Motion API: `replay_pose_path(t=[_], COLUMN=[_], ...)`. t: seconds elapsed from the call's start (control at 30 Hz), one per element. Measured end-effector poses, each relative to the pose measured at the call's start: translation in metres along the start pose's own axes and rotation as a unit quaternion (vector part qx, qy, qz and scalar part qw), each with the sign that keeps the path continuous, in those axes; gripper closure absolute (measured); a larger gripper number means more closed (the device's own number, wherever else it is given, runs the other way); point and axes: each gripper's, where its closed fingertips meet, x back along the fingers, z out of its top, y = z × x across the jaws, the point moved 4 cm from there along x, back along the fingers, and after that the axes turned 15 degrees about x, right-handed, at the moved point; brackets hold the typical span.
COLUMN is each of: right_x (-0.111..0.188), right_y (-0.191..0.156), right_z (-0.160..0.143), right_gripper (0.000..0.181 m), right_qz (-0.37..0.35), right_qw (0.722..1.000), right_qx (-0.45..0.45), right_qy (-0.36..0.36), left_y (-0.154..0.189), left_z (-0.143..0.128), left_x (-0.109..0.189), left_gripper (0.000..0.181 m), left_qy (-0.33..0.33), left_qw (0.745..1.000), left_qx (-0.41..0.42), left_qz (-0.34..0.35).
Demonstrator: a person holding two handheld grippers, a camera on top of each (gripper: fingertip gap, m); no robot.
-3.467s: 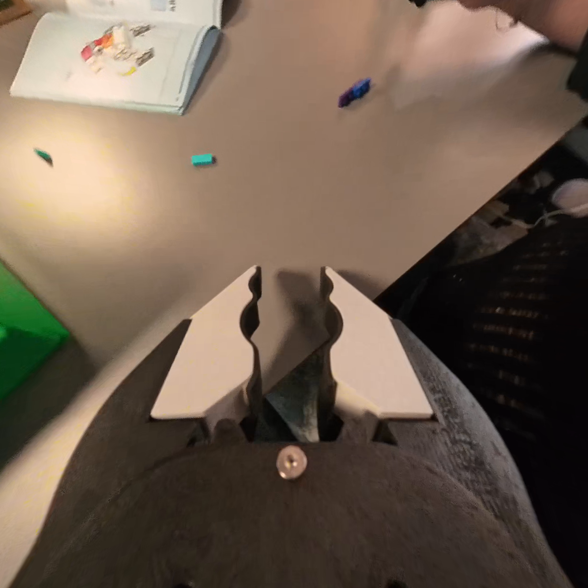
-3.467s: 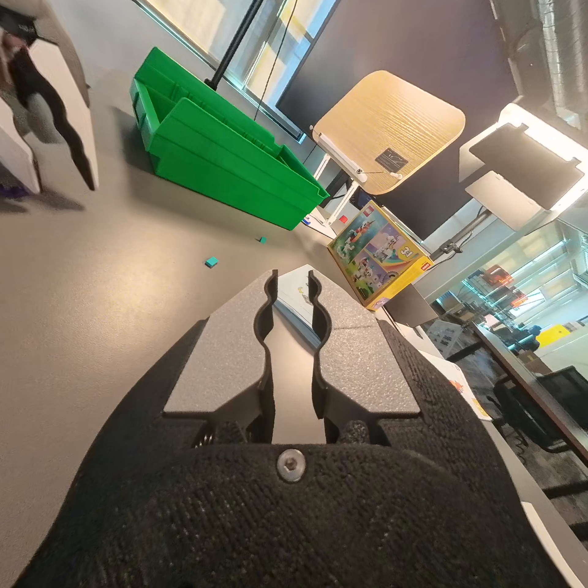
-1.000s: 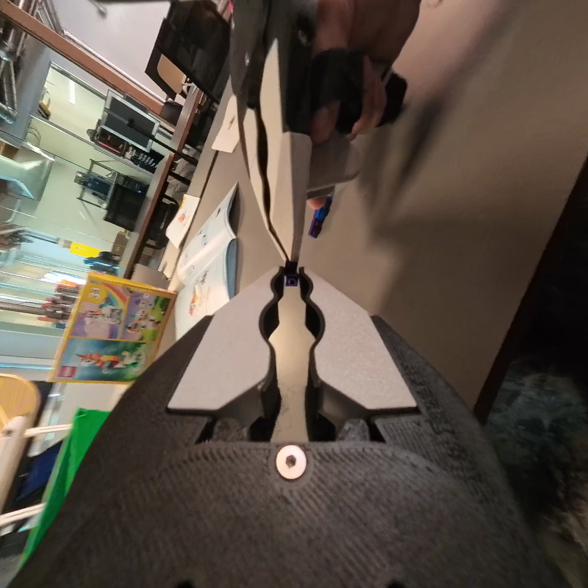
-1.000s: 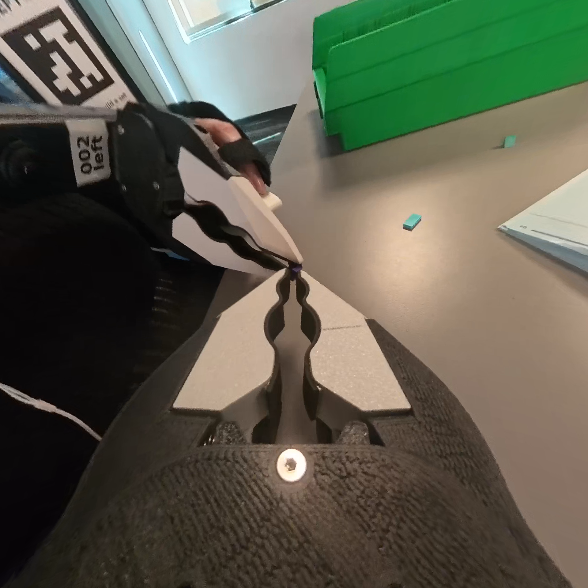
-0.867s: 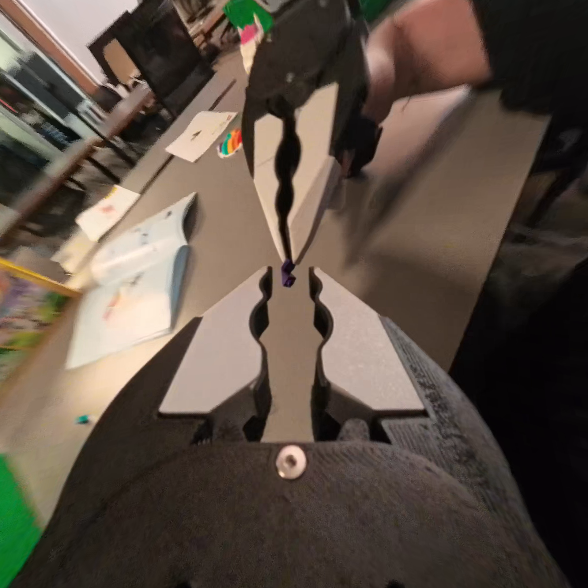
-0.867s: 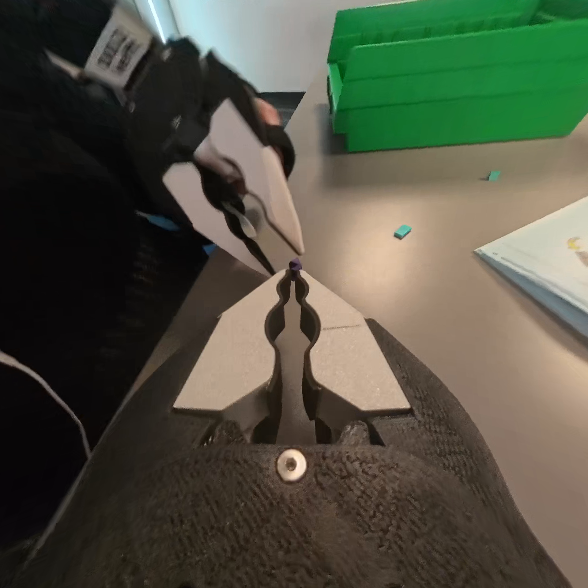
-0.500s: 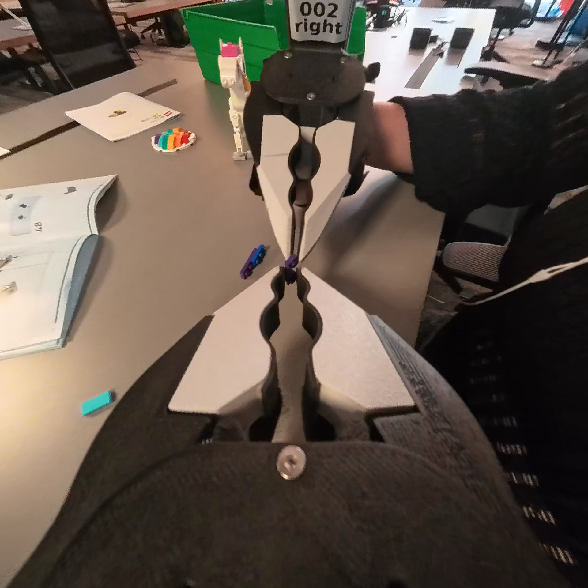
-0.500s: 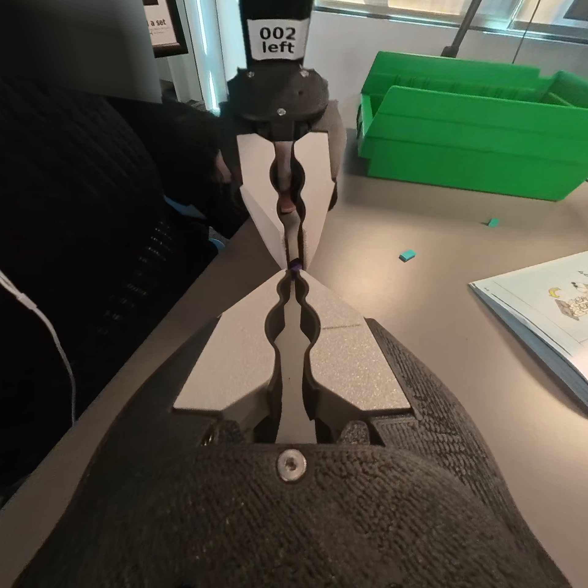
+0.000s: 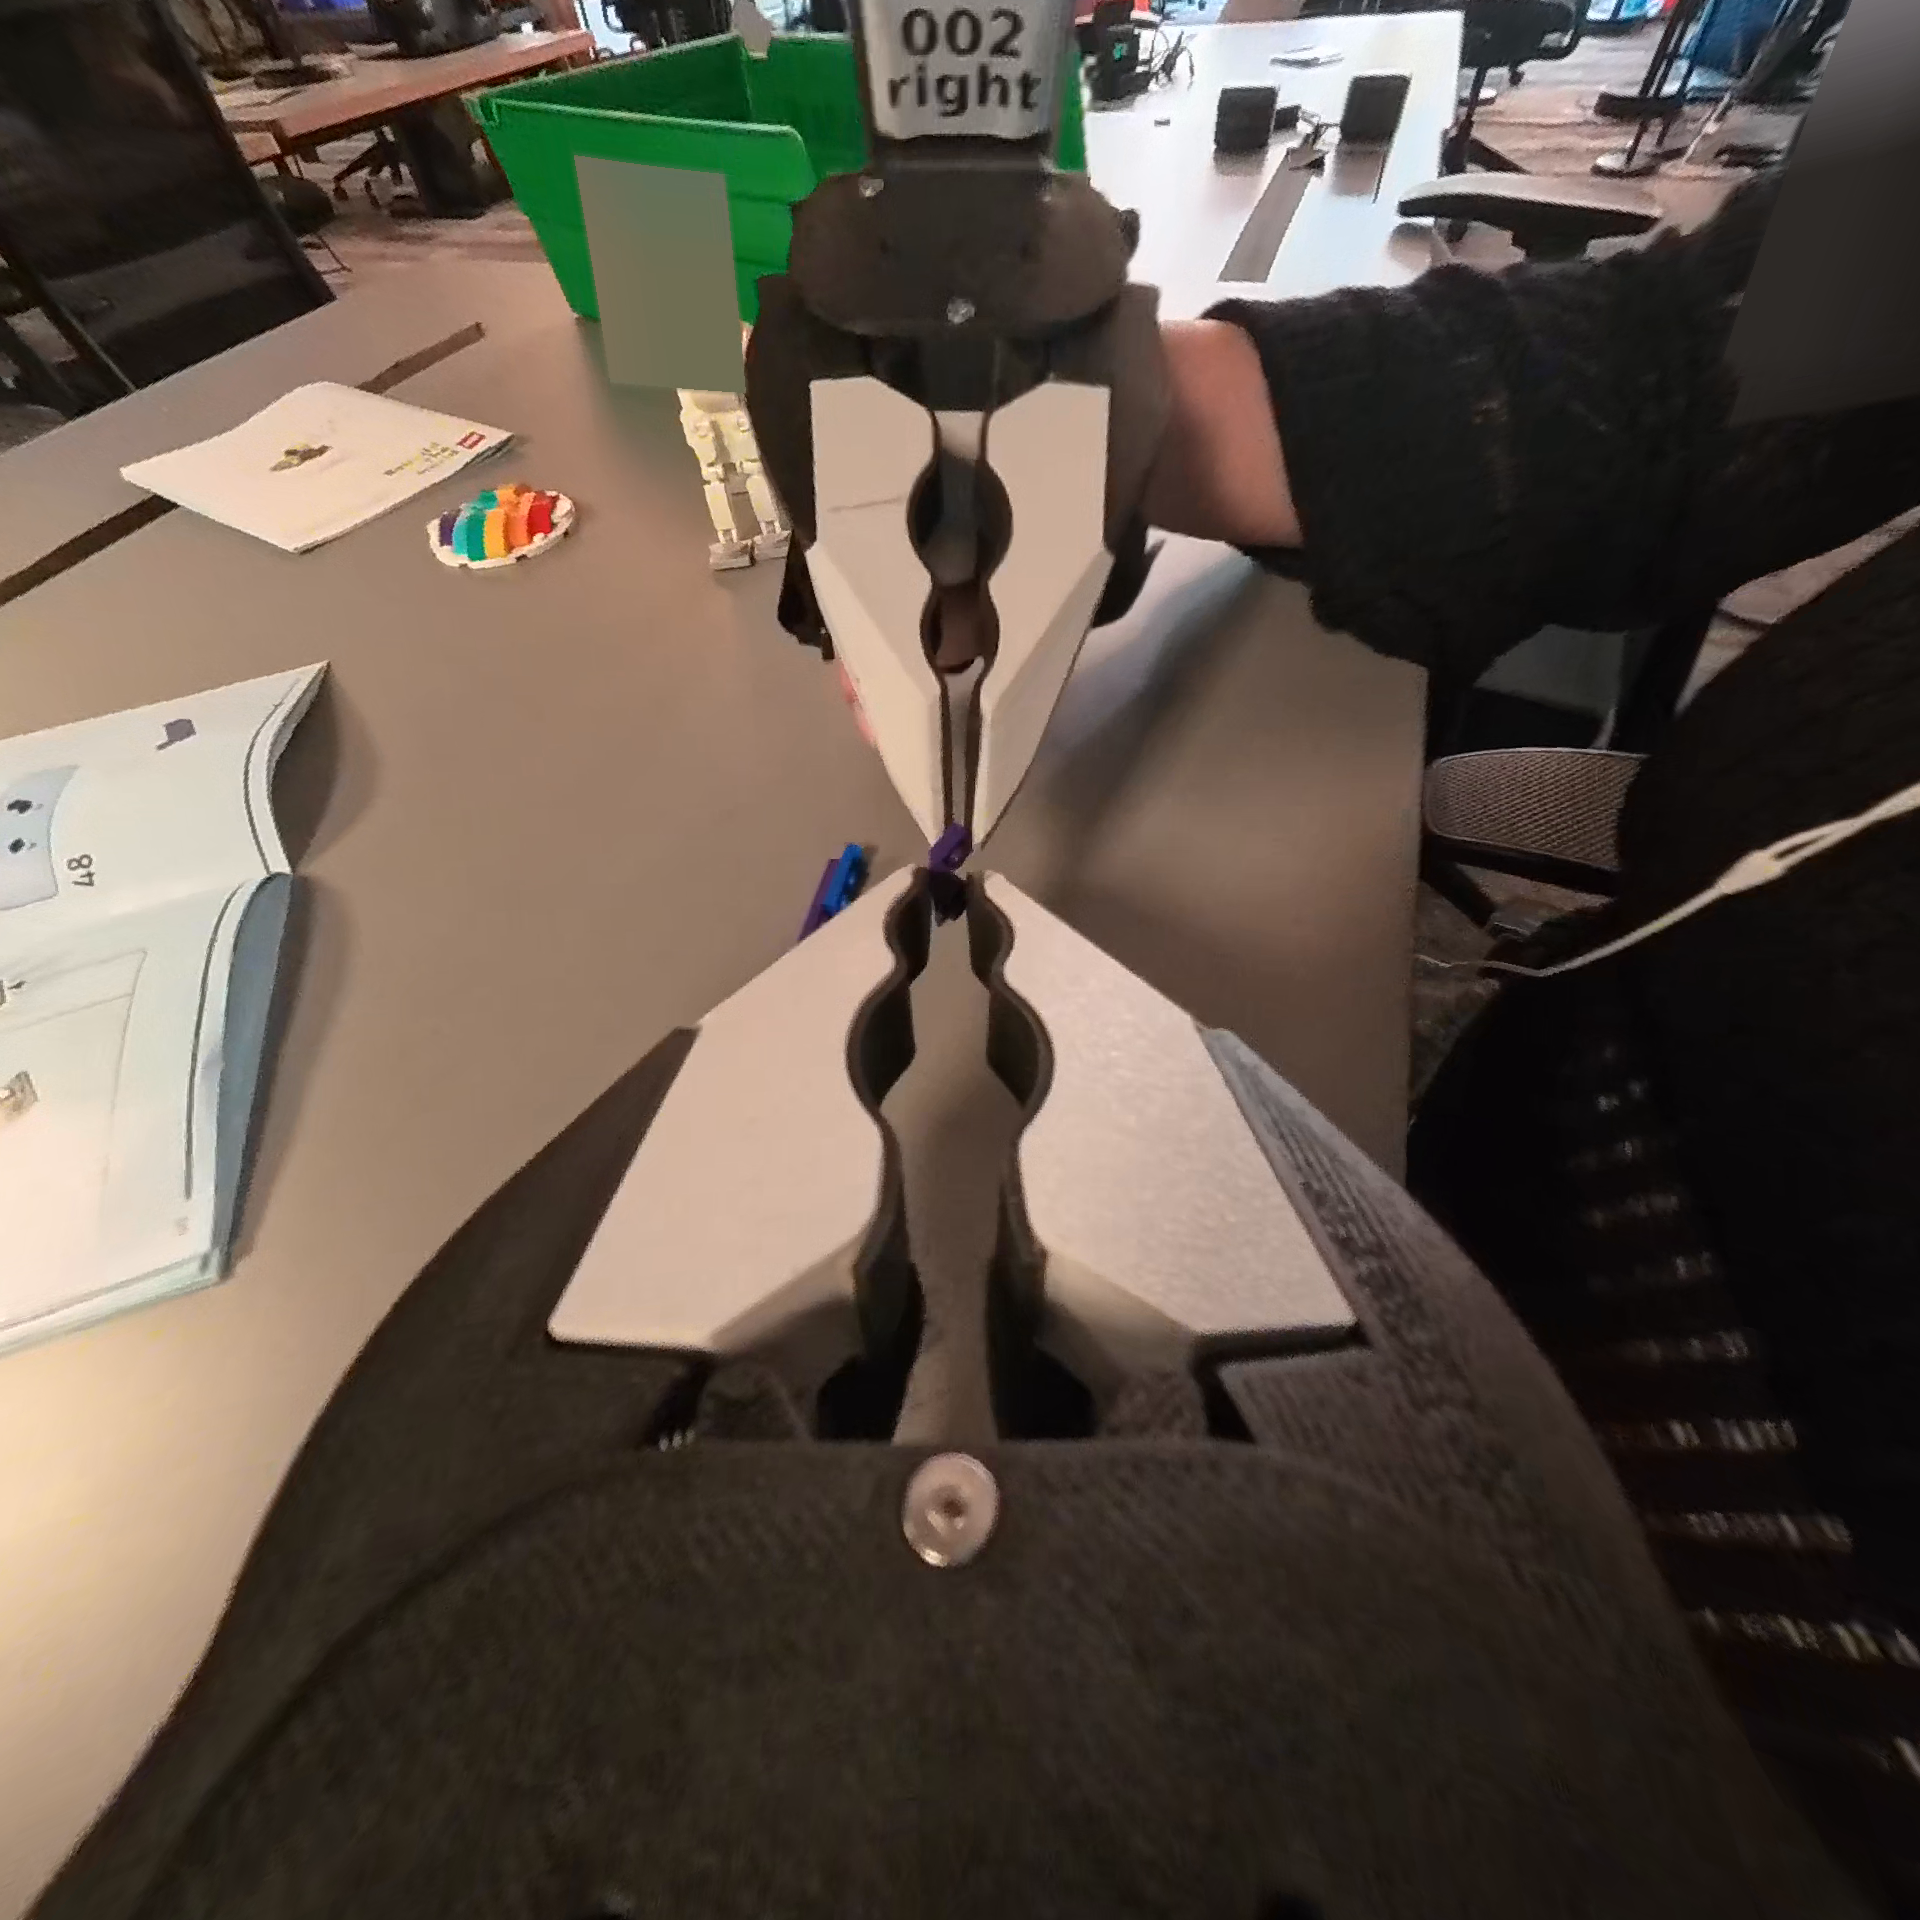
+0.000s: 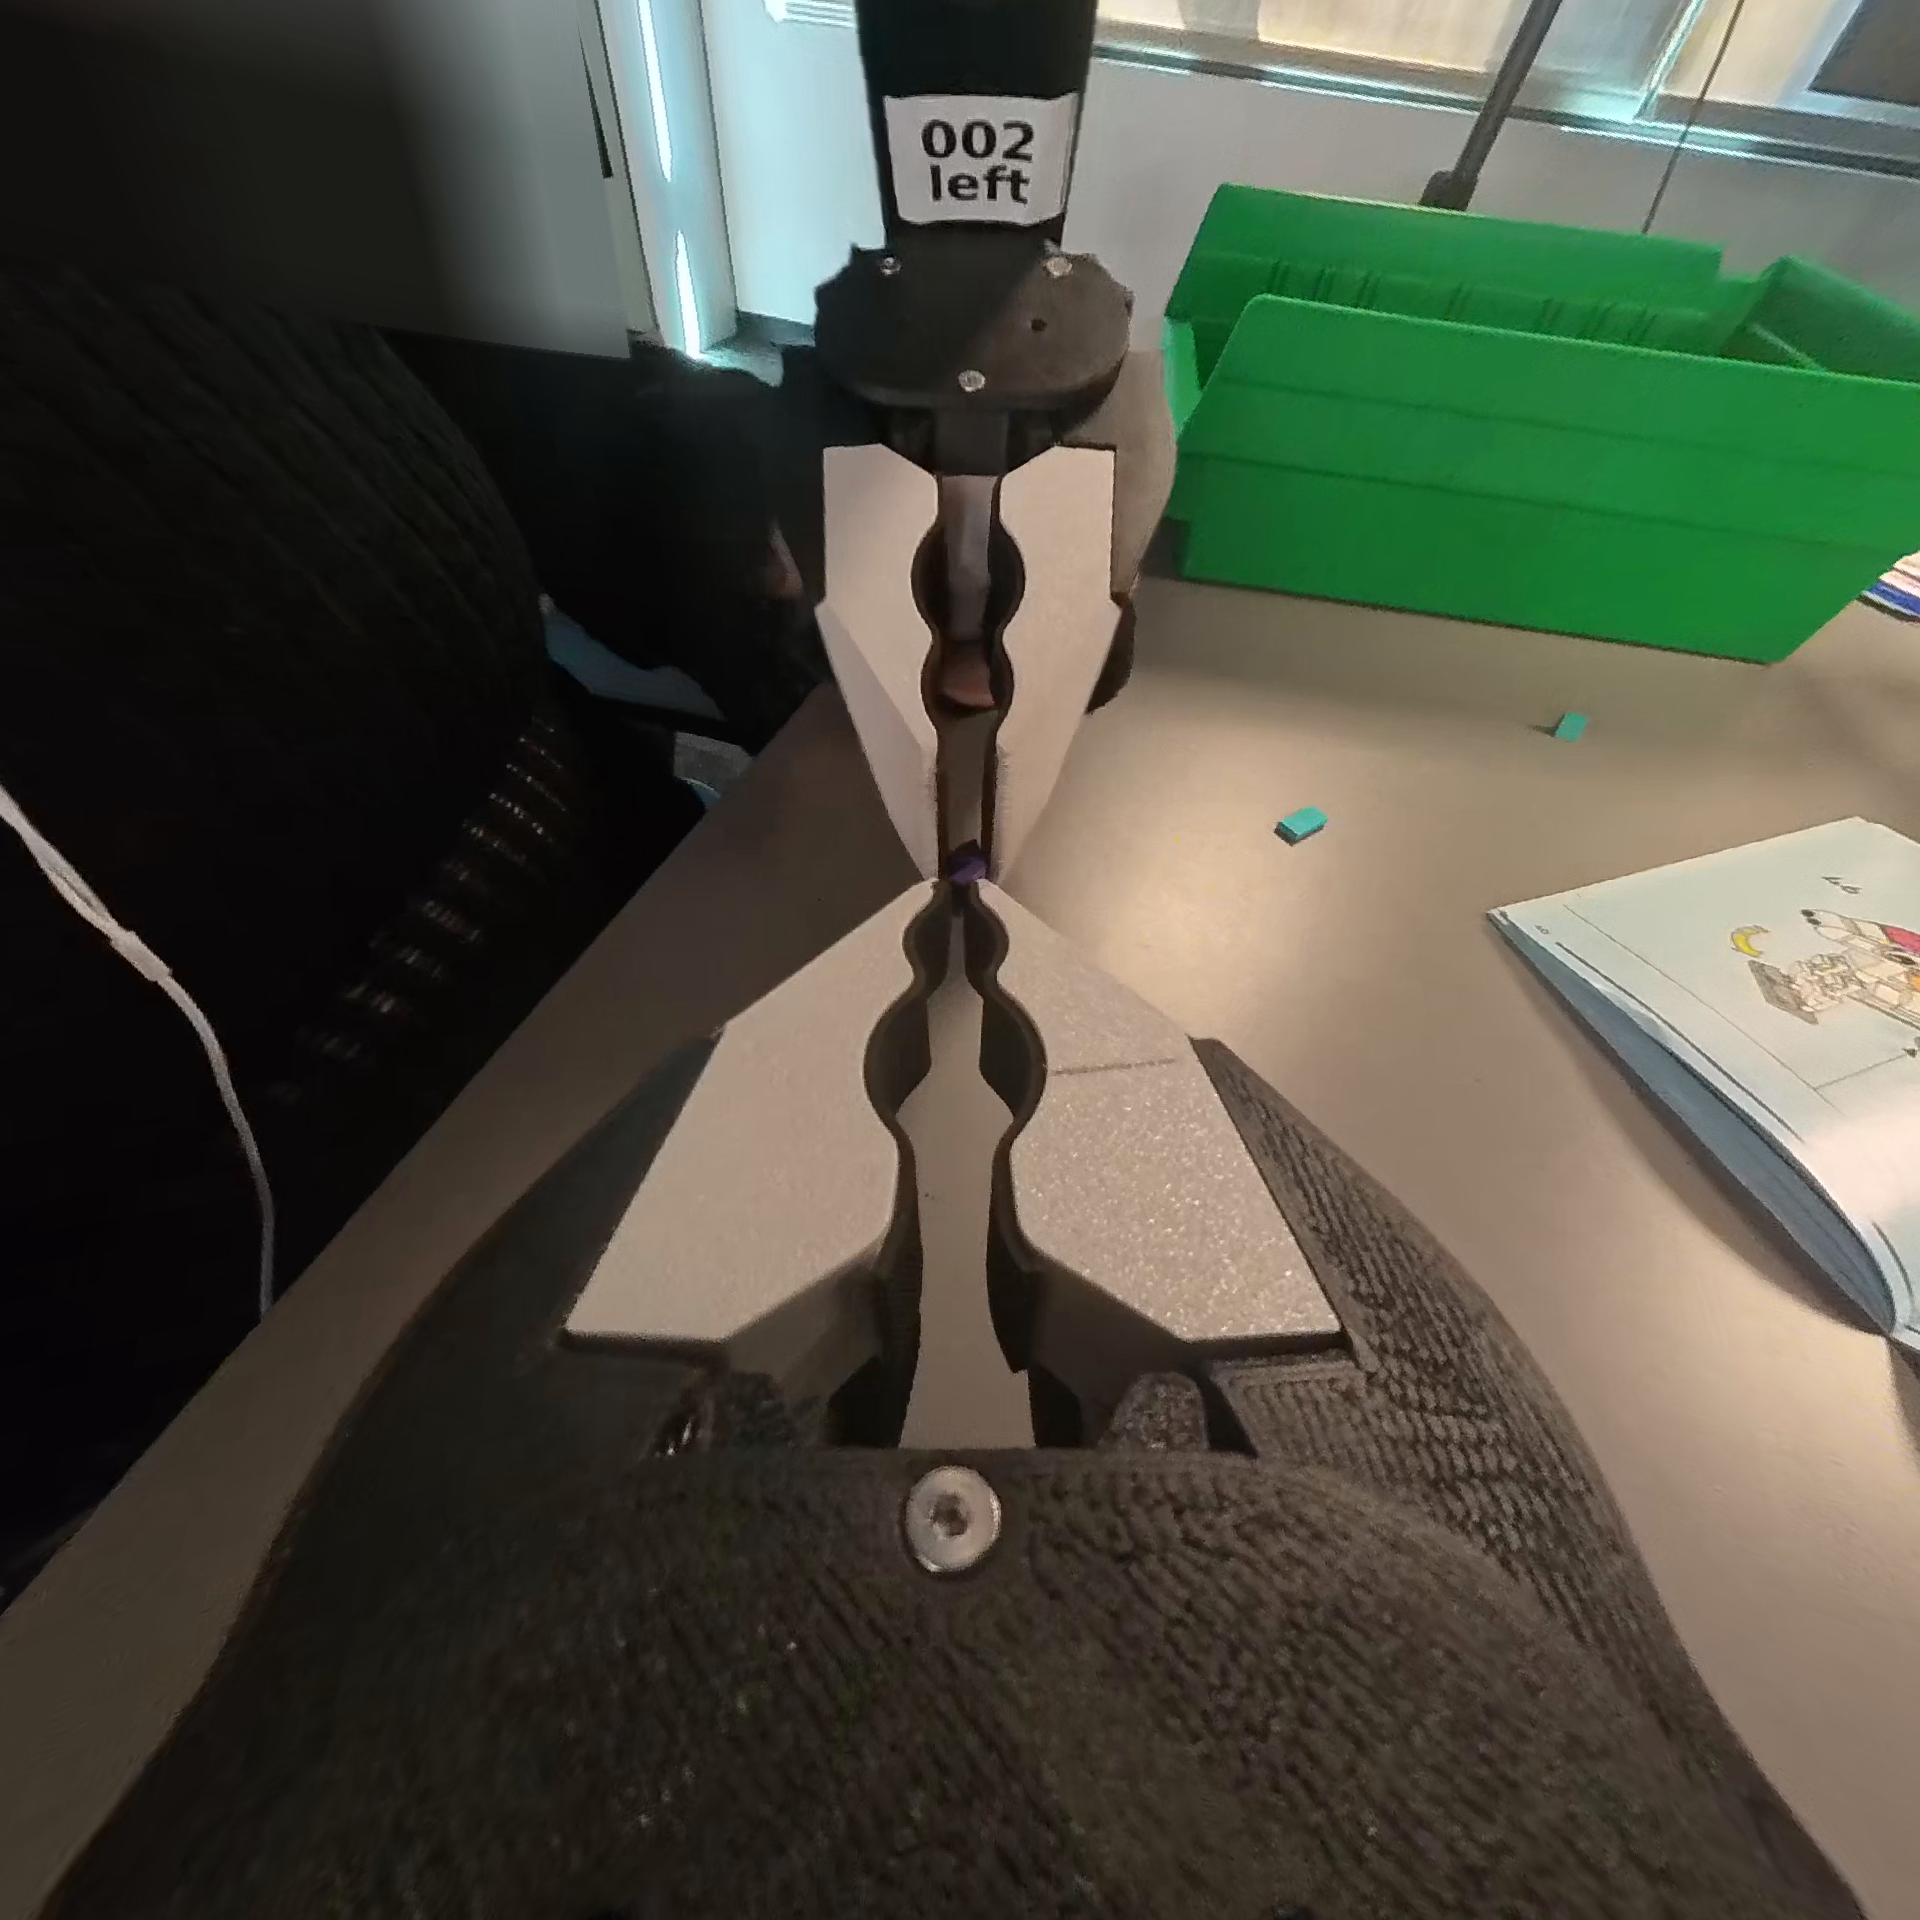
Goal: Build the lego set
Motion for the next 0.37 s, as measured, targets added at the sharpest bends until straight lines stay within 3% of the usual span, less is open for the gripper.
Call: replay_pose_path(t=[0.17, 0.27, 0.37], right_x=[0.009, 0.021, 0.022], right_y=[0.011, 0.019, 0.015], right_z=[-0.009, -0.017, -0.035], right_gripper=[0.18, 0.159, 0.144], right_qz=[-0.061, -0.089, -0.062], right_qw=[0.995, 0.989, 0.985], right_qx=[0.043, 0.048, 0.002], right_qy=[-0.059, -0.109, -0.159], left_y=[-0.019, -0.028, -0.03], left_z=[0.001, -0.012, -0.023], left_x=[-0.012, -0.024, -0.033], left_gripper=[0.175, 0.175, 0.175], left_qy=[-0.042, -0.102, -0.141], left_qw=[0.998, 0.992, 0.986], left_qx=[0.02, 0.01, 0.018], left_qz=[0.048, 0.079, 0.087])
